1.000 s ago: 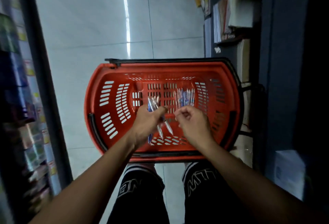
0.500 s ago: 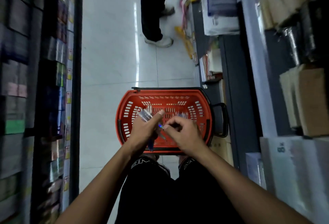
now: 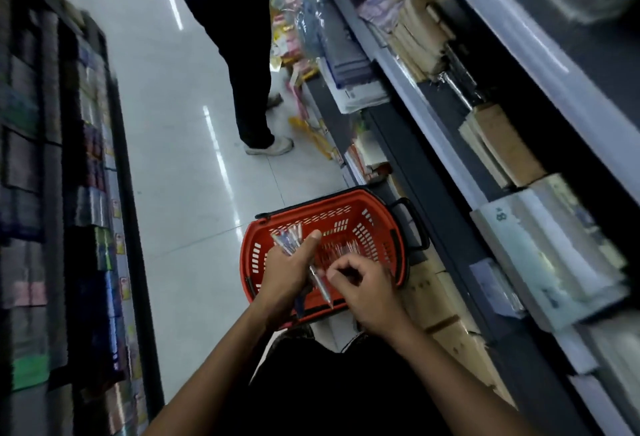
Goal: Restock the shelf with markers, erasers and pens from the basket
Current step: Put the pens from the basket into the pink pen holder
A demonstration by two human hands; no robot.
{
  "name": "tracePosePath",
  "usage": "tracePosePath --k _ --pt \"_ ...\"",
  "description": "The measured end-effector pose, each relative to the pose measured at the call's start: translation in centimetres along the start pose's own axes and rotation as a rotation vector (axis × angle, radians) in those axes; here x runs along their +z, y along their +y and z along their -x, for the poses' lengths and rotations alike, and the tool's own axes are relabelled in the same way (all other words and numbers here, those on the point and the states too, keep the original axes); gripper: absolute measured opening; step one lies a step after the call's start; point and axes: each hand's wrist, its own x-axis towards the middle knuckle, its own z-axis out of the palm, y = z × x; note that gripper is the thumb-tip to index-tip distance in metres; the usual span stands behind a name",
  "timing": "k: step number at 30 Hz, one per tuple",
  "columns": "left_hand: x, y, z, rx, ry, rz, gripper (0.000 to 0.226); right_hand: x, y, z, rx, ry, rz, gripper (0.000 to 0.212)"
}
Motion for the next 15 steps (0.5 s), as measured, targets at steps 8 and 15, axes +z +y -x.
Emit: tracePosePath --k 8,15 --pt "1.0 0.6 4.3 0.029 -0.264 -0.146 0.039 1.9 -2.0 8.2 0.052 0.246 0.036 0.021" --pt "6.5 -1.2 7.2 0.217 -0.425 -0.592 0.056 0.0 -1.6 15.2 0.198 0.475 0.235 0.021"
